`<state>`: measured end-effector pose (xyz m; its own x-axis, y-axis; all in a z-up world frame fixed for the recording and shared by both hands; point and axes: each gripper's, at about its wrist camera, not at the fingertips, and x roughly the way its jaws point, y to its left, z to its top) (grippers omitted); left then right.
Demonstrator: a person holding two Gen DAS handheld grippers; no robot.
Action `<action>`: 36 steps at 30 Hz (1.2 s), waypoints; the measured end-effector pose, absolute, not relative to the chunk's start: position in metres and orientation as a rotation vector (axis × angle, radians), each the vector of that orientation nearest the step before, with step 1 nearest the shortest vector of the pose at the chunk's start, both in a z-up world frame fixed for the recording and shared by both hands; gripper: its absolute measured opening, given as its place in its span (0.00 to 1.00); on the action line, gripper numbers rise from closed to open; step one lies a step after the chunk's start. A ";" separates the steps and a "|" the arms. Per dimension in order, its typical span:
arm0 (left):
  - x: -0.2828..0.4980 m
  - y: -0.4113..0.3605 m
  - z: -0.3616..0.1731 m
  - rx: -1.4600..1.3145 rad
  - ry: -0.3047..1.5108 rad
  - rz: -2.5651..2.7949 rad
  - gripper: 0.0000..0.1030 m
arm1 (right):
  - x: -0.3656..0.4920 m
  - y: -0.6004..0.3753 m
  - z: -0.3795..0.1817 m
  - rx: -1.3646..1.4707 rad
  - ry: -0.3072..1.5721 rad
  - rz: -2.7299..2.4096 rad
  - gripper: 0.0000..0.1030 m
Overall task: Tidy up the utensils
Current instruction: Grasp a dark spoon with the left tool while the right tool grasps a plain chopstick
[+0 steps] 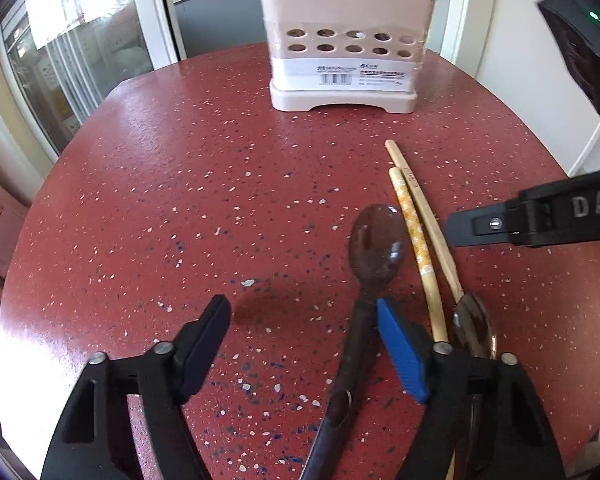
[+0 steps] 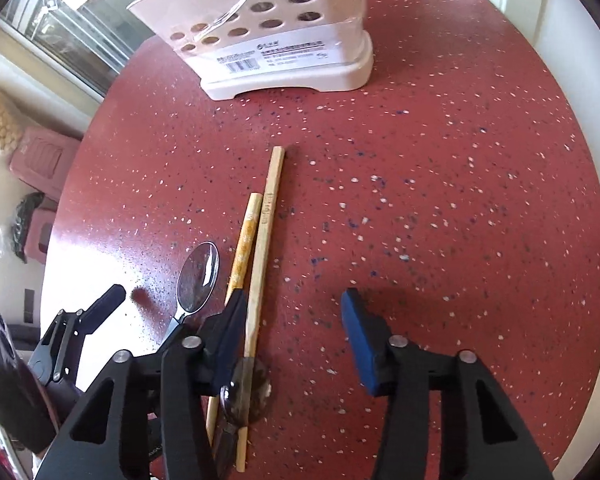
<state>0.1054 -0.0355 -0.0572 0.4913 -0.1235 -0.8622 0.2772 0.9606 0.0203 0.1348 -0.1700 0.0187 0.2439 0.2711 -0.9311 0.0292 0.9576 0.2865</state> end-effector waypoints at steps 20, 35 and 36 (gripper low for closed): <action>0.107 -0.016 -0.055 0.134 1.023 -0.208 0.84 | 0.164 -0.095 0.020 -0.050 1.380 0.072 0.26; 0.123 -0.029 -0.052 0.254 1.104 -0.270 0.84 | 0.149 -0.110 0.028 0.110 1.252 0.190 0.06; 0.124 -0.029 -0.051 0.258 1.111 -0.274 0.84 | 0.148 -0.113 0.030 0.113 1.236 0.195 0.06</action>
<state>0.1235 -0.0290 -0.0513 0.4168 -0.0877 -0.9048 0.3435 0.9367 0.0674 0.1480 -0.1134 0.0300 0.3150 0.2085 -0.9259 -0.0865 0.9778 0.1907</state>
